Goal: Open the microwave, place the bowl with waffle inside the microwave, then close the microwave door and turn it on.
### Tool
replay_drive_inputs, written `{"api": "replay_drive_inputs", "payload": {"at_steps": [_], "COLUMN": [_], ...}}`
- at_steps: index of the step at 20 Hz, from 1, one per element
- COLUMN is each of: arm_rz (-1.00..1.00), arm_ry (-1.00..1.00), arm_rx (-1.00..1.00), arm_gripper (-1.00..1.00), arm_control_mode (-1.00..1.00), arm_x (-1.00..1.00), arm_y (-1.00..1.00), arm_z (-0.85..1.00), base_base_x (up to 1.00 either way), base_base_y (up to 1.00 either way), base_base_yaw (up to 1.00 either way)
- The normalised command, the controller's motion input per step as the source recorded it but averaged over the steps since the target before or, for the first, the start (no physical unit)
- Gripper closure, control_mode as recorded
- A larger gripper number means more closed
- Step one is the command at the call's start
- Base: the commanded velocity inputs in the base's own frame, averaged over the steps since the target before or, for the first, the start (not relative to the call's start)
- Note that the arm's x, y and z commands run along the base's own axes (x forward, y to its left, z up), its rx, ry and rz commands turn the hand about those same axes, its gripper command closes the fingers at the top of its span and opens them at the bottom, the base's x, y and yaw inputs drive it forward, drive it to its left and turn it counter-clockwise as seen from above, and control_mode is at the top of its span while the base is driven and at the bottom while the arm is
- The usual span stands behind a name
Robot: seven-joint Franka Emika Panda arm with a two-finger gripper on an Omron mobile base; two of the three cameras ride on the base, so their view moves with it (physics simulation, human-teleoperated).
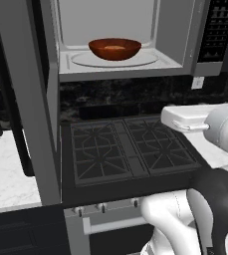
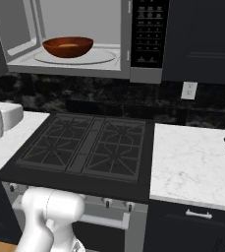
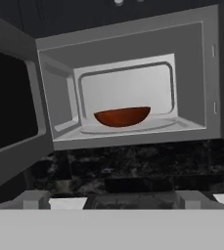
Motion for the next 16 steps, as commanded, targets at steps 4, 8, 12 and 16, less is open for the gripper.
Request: {"api": "replay_drive_inputs", "payload": {"at_steps": [4, 8, 12, 16], "arm_rz": [-0.04, 0.0, 0.0, 0.0], "arm_ry": [-0.03, -0.07, -0.09, -0.07], "arm_rx": [-0.04, 0.0, 0.0, 0.0], "arm_gripper": [-1.0, -1.0, -1.0, -1.0], "arm_control_mode": [-1.0, -1.0, -1.0, -1.0], "arm_x": [-0.42, -0.24, -0.29, -0.18], "arm_y": [0.02, 0.16, 0.31, 0.33], "arm_z": [0.03, 0.0, 0.0, 0.0], "base_base_x": [0.0, 0.0, 0.0, 0.0], "base_base_y": [0.0, 0.0, 0.0, 0.0], "base_base_yaw": [0.0, 0.0, 0.0, 0.0]}}
